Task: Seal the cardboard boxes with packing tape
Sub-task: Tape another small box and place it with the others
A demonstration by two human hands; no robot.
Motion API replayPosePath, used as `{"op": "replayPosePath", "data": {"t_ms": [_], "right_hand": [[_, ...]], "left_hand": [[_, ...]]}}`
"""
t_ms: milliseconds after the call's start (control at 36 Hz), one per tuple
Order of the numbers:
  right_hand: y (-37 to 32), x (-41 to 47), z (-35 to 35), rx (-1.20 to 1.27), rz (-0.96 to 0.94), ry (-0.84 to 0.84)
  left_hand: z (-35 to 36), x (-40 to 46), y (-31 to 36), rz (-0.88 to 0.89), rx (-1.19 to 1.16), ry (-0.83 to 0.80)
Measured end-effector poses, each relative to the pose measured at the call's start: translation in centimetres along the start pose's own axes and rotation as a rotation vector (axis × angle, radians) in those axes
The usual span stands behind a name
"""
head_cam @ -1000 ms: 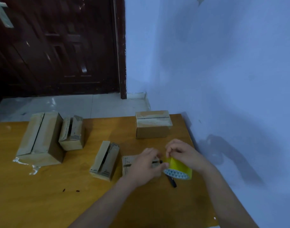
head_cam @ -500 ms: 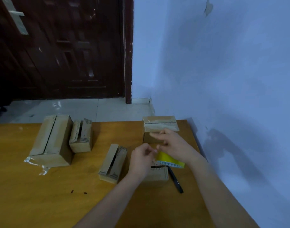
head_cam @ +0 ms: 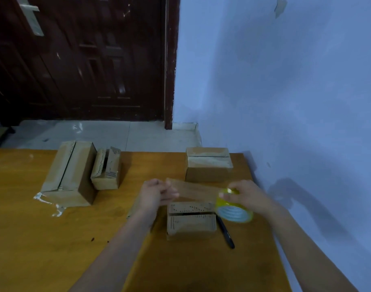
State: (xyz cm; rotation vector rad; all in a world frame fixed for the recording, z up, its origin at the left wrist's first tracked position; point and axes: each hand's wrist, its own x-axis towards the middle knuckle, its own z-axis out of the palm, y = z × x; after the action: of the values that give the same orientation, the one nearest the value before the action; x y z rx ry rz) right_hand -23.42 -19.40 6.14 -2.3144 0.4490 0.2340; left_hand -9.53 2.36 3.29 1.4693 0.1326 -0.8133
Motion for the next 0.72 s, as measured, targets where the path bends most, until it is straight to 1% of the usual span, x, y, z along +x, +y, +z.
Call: {"op": "replayPosePath", "data": {"t_ms": [28, 83, 139, 194, 250, 278, 333, 361, 389, 417, 444, 528, 611, 667, 694, 722], "right_hand": [[0.7, 0.2, 0.0, -0.163, 0.060, 0.009], [1.6, 0.5, 0.2, -0.299, 0.111, 0.024], [1.7, 0.5, 0.3, -0.341, 0.099, 0.015], [1.6, 0.5, 0.2, -0.316, 0.093, -0.043], [2.0, 0.5, 0.0, -0.247, 0.074, -0.112], [2.4, 0.5, -0.2, -0.157, 0.056, -0.149], [3.4, 0.2, -0.8, 0.151, 0.026, -0.230], [3.8, 0.1, -1.1, 0.268, 0.025, -0.252], [4.0, 0.1, -1.5, 0.319, 0.021, -0.265], [4.1, 0.3, -1.6, 0.293, 0.022, -0.266], [4.0, 0.5, -1.7, 0.216, 0.031, -0.258], [4.5, 1.3, -1.4, -0.081, 0.073, -0.222], [4.8, 1.6, -0.7, -0.292, 0.108, -0.245], [5.0, 1.6, 0.0, -0.495, 0.128, -0.236], [5.1, 1.6, 0.3, -0.559, 0.126, -0.226], [5.3, 1.7, 0.7, -0.560, 0.117, -0.224]], "left_hand": [[-0.1, -0.1, -0.3, 0.019, 0.039, -0.005], [0.2, -0.7, -1.3, 0.016, 0.049, 0.016], [0.5, -1.4, -2.6, 0.002, 0.007, 0.053], [0.3, -1.8, -3.8, 0.022, -0.015, 0.086], [0.0, -2.0, -4.5, 0.044, -0.036, 0.114], [-0.1, -2.1, -4.7, 0.053, -0.046, 0.130], [-0.5, -2.1, -4.8, 0.070, -0.035, 0.157], [-0.7, -2.0, -4.8, 0.077, -0.015, 0.162], [-0.8, -1.9, -4.7, 0.081, -0.001, 0.159], [-0.8, -1.8, -4.8, 0.082, 0.003, 0.155], [-0.6, -1.8, -4.9, 0.083, 0.002, 0.149], [0.6, -2.2, -5.4, 0.061, -0.021, 0.149], [1.2, -2.4, -6.5, 0.041, -0.085, 0.183], [1.1, -2.2, -7.2, 0.038, -0.101, 0.210], [1.0, -2.0, -7.3, 0.042, -0.110, 0.218], [0.9, -1.8, -7.4, 0.046, -0.132, 0.226]]}}
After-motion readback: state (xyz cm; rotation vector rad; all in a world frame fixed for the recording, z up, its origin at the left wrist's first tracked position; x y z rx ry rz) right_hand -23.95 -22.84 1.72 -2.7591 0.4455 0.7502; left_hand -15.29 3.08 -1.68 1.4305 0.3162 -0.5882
